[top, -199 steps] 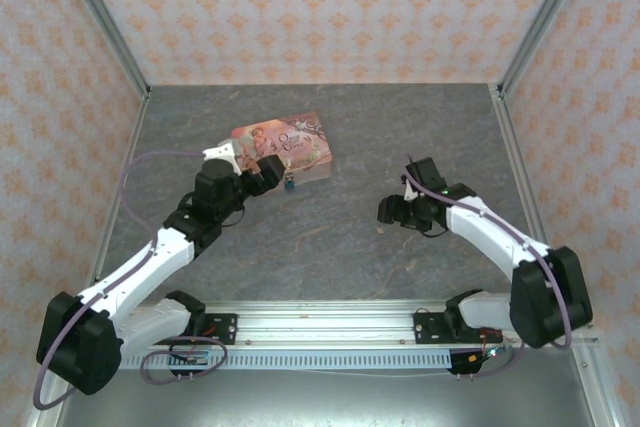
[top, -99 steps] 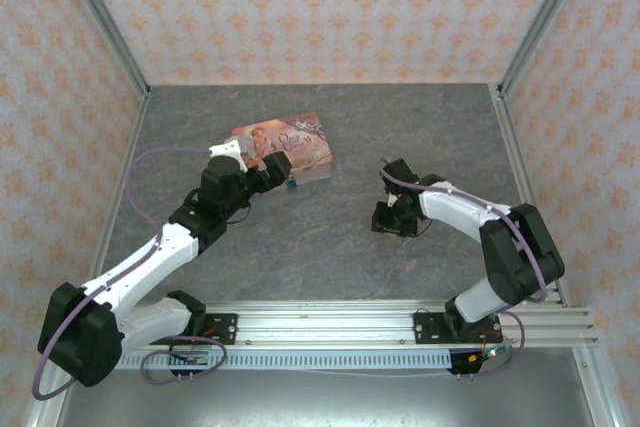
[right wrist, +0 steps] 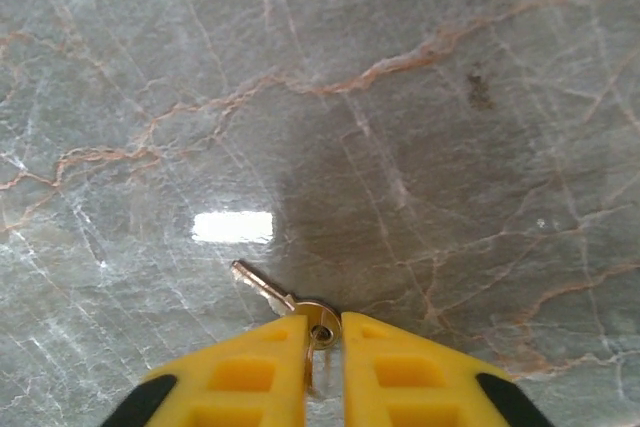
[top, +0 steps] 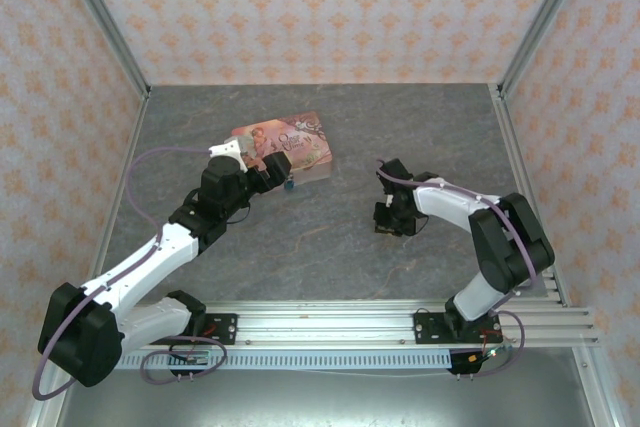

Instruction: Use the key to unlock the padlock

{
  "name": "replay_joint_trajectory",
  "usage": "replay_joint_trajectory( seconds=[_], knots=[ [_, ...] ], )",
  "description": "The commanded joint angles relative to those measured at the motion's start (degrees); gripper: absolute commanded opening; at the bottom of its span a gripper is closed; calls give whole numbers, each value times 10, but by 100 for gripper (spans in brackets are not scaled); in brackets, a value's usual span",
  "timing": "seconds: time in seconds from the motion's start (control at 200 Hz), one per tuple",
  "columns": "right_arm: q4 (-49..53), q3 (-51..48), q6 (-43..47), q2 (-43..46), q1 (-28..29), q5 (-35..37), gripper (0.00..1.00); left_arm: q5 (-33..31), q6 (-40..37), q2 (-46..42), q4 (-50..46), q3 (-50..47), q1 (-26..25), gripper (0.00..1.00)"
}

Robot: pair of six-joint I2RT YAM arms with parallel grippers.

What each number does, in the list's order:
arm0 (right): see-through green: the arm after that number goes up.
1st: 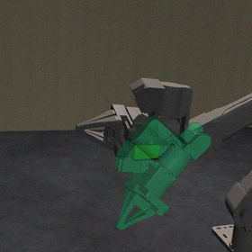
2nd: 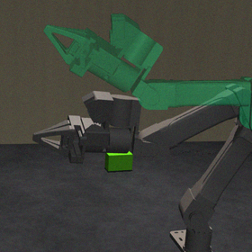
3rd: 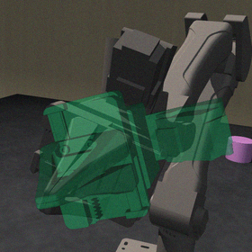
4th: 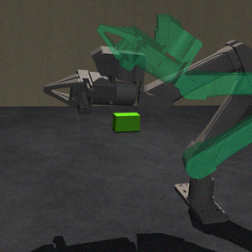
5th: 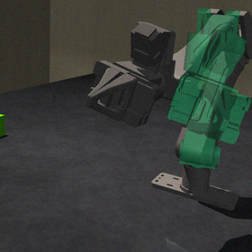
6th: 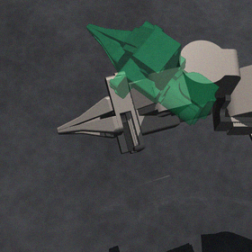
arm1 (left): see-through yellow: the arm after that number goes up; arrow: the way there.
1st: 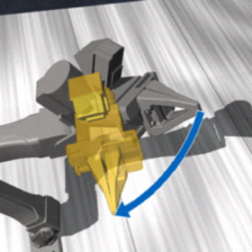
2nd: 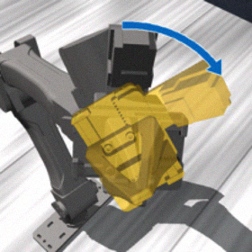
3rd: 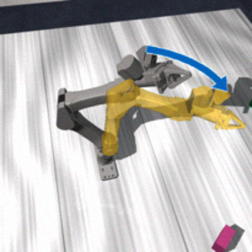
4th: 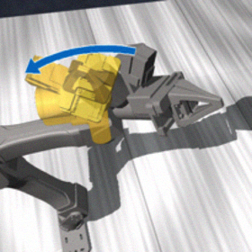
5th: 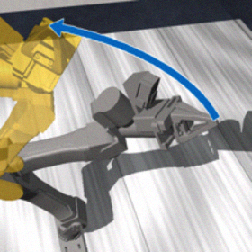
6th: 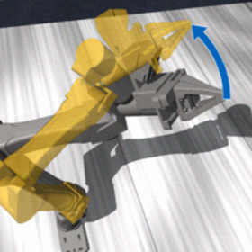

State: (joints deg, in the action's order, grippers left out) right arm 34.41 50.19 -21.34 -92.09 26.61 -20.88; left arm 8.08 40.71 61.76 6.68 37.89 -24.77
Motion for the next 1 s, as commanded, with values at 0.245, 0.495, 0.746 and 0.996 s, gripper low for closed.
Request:
replay_joint_trajectory(
  seconds=[0.245, 0.495, 0.746, 0.996],
  knots=[
    [-60, -27, -27, 18, 6, -7, 0, -19, -4, -20, -16, 21, -5, 100],
    [-235, -88, -100, 138, 6, -70, 0, 35, -4, -34, 15, 26, -5, 100],
    [-474, -149, -208, 264, 6, -91, 0, 125, 24, -12, 66, 60, -19, 95],
    [-531, -134, -220, 316, 8, -100, 0, 186, 39, 61, 102, 120, -73, 72]
  ],
)
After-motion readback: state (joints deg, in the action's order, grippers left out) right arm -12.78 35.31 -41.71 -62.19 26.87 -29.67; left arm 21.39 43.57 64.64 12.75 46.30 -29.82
